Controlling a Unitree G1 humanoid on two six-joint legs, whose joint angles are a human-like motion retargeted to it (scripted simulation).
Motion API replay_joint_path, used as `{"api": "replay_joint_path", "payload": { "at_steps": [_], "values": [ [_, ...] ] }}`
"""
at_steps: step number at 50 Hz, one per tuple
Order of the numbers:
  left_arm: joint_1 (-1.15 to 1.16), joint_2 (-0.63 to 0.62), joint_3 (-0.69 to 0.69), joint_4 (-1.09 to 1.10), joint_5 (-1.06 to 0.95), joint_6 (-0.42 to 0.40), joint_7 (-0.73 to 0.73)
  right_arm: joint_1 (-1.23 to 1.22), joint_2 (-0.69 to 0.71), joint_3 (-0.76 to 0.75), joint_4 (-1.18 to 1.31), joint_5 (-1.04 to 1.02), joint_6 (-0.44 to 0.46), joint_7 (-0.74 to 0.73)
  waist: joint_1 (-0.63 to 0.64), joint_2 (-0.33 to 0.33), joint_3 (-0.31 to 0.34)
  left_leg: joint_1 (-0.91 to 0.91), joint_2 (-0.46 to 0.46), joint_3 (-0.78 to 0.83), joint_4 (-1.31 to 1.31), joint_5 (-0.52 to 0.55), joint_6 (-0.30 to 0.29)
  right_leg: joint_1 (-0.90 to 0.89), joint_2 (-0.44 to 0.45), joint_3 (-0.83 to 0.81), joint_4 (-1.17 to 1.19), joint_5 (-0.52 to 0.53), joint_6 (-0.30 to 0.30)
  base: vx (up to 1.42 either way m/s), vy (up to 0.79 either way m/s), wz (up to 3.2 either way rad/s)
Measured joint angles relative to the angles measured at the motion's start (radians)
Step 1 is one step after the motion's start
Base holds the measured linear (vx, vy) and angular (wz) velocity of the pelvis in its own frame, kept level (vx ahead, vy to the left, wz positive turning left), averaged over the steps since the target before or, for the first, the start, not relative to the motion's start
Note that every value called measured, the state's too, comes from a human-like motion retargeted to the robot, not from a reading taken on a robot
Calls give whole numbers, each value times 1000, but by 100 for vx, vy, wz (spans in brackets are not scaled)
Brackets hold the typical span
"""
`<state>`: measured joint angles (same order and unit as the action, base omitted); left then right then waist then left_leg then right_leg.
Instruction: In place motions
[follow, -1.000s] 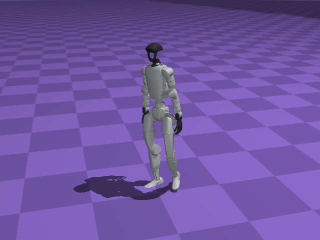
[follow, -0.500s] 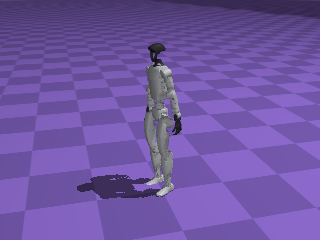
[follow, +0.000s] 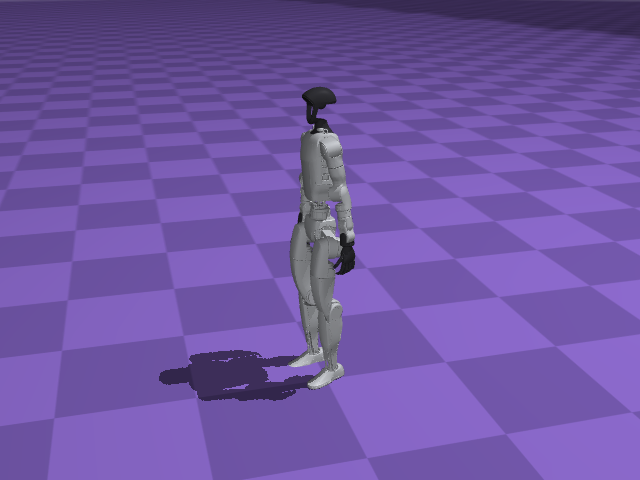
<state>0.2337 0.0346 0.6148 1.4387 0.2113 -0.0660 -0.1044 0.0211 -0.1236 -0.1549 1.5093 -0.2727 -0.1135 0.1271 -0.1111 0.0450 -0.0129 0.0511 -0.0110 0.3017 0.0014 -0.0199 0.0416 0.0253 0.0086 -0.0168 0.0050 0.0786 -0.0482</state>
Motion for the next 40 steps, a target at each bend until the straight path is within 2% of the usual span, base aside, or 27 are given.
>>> {"api": "replay_joint_path", "payload": {
  "at_steps": [40],
  "values": [
    [1, 1, -2, 16, 6, -3, -3, 0, -3, -3, 35, 9, 1, -6, -6, -27, -2, 3, -28, 13, -2, 17, 25, -10, -13, 25, 4, 38, 44, 0, 0, 0]
  ]
}}
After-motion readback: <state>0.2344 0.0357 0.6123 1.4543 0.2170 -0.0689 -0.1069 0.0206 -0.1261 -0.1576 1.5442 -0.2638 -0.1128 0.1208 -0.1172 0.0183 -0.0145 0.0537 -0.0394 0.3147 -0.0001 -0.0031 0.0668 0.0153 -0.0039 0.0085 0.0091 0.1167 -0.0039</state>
